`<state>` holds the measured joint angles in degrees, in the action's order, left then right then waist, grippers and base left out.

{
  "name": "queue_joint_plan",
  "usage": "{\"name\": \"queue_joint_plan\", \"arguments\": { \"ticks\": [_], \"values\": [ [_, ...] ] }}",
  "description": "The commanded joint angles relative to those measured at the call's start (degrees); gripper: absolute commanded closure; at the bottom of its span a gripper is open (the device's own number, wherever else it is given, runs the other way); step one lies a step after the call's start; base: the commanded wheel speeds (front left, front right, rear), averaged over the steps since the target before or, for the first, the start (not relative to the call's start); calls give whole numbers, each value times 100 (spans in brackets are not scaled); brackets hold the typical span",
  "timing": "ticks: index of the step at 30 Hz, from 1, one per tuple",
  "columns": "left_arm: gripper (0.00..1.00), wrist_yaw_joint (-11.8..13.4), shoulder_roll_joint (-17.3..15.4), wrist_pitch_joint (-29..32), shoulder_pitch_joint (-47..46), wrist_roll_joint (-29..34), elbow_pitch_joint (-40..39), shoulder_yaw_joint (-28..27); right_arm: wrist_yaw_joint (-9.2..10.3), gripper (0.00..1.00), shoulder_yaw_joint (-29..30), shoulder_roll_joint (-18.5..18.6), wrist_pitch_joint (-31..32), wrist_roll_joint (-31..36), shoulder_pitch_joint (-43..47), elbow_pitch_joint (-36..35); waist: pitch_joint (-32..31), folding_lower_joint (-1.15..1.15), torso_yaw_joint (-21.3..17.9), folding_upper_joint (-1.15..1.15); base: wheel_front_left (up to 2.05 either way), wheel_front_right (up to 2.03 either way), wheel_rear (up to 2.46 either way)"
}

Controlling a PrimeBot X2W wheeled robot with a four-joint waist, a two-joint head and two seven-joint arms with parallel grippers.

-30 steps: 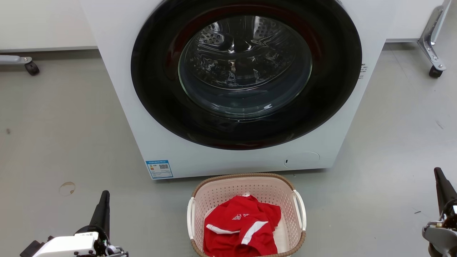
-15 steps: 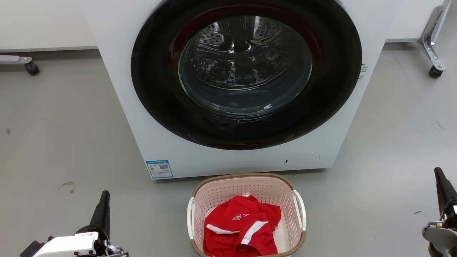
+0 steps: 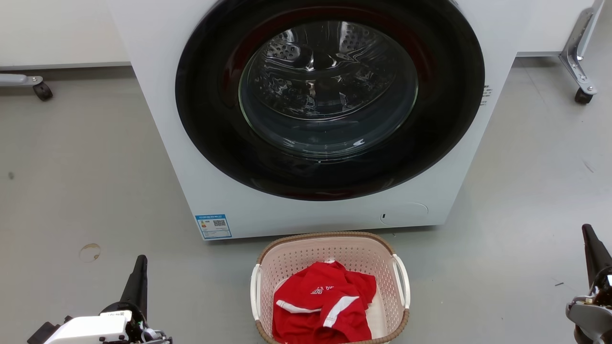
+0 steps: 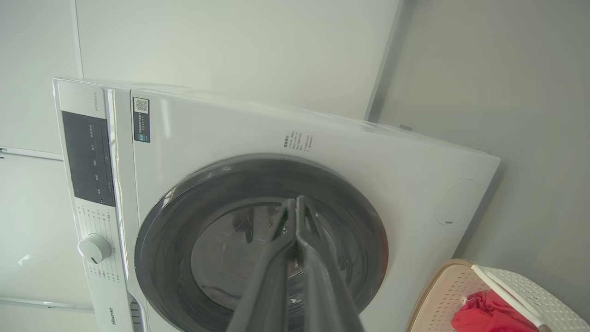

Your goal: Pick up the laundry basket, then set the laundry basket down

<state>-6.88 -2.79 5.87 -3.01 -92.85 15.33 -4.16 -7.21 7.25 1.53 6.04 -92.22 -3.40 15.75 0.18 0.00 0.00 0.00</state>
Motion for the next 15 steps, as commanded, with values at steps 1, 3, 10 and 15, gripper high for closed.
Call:
{"name": "queue_joint_plan", "arguments": {
  "ticks": [1,3,10,15],
  "values": [
    [100,-60,-44,26,-314,32,-130,-192,-28,100,-79,143,40,0,-277,-173,0,0,0,0,0,0,0],
    [100,-60,-43,27,-314,34,-130,-194,-28,100,-78,143,40,1,-277,-173,0,0,0,0,0,0,0],
    [100,-60,-40,31,-314,37,-130,-198,-28,100,-77,142,41,1,-278,-173,0,0,0,0,0,0,0],
    [100,-60,-38,33,-314,40,-130,-201,-28,100,-76,141,42,2,-278,-173,0,0,0,0,0,0,0]
  ]
}}
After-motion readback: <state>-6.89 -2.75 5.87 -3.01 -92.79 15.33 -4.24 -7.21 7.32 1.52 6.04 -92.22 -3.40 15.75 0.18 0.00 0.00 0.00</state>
